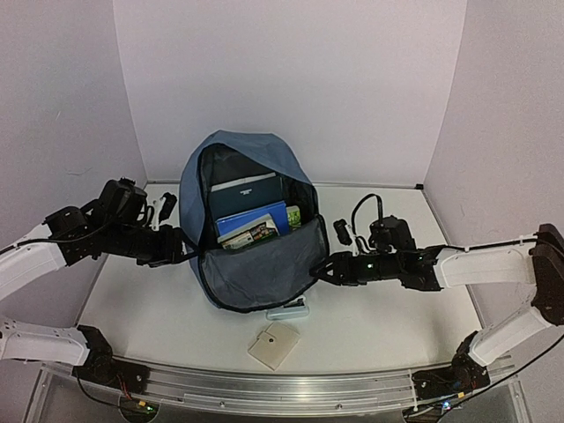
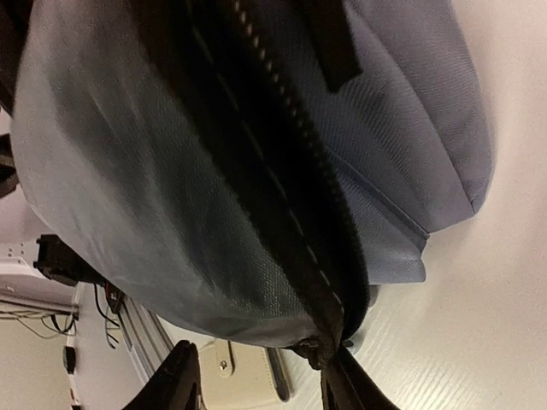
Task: Pack the student bag
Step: Zip the student bag at the center of the board.
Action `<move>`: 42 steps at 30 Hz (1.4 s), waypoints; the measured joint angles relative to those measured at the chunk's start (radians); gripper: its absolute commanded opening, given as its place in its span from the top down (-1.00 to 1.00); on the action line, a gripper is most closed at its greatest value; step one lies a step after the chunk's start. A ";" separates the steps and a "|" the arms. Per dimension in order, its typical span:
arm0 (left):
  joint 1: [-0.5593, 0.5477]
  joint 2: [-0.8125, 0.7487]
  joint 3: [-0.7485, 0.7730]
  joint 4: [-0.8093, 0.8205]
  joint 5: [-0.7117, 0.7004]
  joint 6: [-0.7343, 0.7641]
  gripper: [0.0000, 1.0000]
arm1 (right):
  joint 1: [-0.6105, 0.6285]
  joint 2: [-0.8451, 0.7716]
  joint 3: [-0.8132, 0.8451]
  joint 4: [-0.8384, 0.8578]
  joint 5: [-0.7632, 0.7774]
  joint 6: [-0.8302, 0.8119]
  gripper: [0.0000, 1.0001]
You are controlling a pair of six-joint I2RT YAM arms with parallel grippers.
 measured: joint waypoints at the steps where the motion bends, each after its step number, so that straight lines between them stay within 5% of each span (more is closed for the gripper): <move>1: 0.000 -0.016 -0.017 0.008 -0.007 -0.002 -0.04 | 0.000 0.005 0.000 0.016 -0.016 0.012 0.96; 10: 0.002 -0.182 -0.235 0.148 -0.037 -0.026 0.08 | 0.001 -0.134 0.041 0.072 -0.057 0.130 1.00; 21: 0.002 -0.091 -0.297 0.361 0.047 0.050 0.20 | -0.003 -0.168 0.198 0.144 -0.001 0.246 1.00; 32: 0.002 -0.047 -0.308 0.455 -0.004 0.083 0.51 | -0.003 -0.162 0.198 0.161 -0.002 0.270 1.00; 38: 0.002 -0.042 -0.315 0.491 -0.026 0.107 0.91 | -0.003 -0.162 0.198 0.163 -0.002 0.274 1.00; 42: 0.001 -0.042 -0.315 0.499 -0.033 0.113 1.00 | -0.003 -0.162 0.198 0.168 -0.001 0.274 1.00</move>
